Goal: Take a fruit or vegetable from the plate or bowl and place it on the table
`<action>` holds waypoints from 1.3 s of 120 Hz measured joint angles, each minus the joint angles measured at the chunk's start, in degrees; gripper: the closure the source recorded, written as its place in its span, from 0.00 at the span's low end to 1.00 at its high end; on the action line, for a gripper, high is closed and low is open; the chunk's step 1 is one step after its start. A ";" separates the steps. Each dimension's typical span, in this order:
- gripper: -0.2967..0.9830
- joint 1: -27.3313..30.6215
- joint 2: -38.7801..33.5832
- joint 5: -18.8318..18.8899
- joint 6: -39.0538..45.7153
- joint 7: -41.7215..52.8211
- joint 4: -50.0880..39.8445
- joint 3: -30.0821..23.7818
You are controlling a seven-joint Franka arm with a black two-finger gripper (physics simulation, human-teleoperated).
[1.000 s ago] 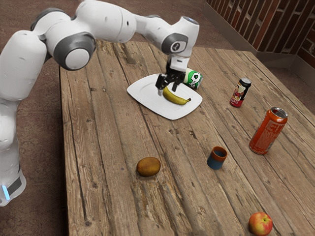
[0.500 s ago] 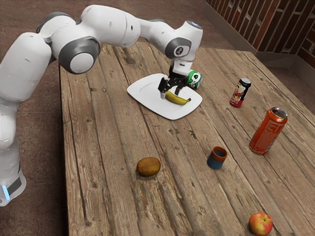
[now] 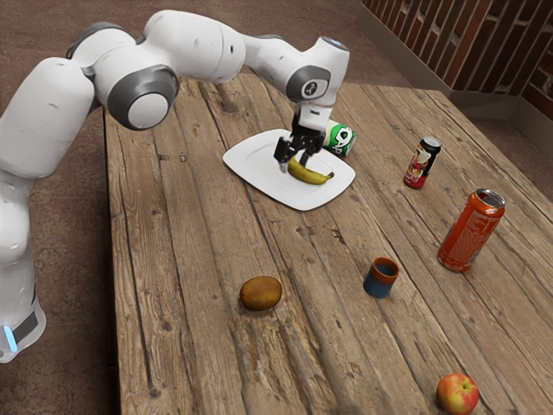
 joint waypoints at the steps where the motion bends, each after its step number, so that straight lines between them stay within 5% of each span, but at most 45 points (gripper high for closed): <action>1: 0.42 0.00 0.00 -0.01 0.01 0.00 0.00 0.00; 16: 0.56 0.01 0.38 -0.30 0.15 0.02 0.02 0.05; 45: 0.62 -0.56 -0.11 -0.73 0.86 0.00 -0.02 0.05; 86: 0.63 -8.59 -1.59 -1.54 0.89 -0.01 6.07 -0.07; 148: 0.63 -10.32 1.31 -1.70 1.40 -0.02 9.21 -4.65; 156: 0.51 -10.29 1.33 -1.68 1.35 -0.02 9.24 -5.12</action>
